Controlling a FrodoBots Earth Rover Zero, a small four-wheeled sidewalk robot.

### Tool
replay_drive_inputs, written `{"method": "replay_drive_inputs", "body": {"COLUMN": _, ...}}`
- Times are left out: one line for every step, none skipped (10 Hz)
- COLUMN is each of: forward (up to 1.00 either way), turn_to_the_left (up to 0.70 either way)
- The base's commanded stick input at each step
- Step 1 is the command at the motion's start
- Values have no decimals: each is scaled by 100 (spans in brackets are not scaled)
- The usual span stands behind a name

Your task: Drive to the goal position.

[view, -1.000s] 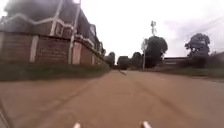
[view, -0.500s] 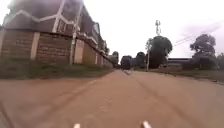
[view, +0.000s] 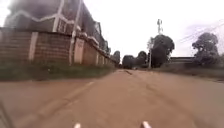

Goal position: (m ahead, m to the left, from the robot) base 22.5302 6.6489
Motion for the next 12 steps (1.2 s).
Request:
{"method": "replay_drive_inputs", "body": {"forward": 70, "turn_to_the_left": -10}}
{"method": "replay_drive_inputs", "body": {"forward": 70, "turn_to_the_left": -25}}
{"method": "replay_drive_inputs", "body": {"forward": 70, "turn_to_the_left": -27}}
{"method": "replay_drive_inputs", "body": {"forward": 70, "turn_to_the_left": -2}}
{"method": "replay_drive_inputs", "body": {"forward": 70, "turn_to_the_left": 12}}
{"method": "replay_drive_inputs", "body": {"forward": 70, "turn_to_the_left": 7}}
{"method": "replay_drive_inputs", "body": {"forward": 70, "turn_to_the_left": 2}}
{"method": "replay_drive_inputs", "body": {"forward": 70, "turn_to_the_left": 0}}
{"method": "replay_drive_inputs", "body": {"forward": 70, "turn_to_the_left": 0}}
{"method": "replay_drive_inputs", "body": {"forward": 70, "turn_to_the_left": 0}}
{"method": "replay_drive_inputs", "body": {"forward": 70, "turn_to_the_left": 0}}
{"method": "replay_drive_inputs", "body": {"forward": 70, "turn_to_the_left": -21}}
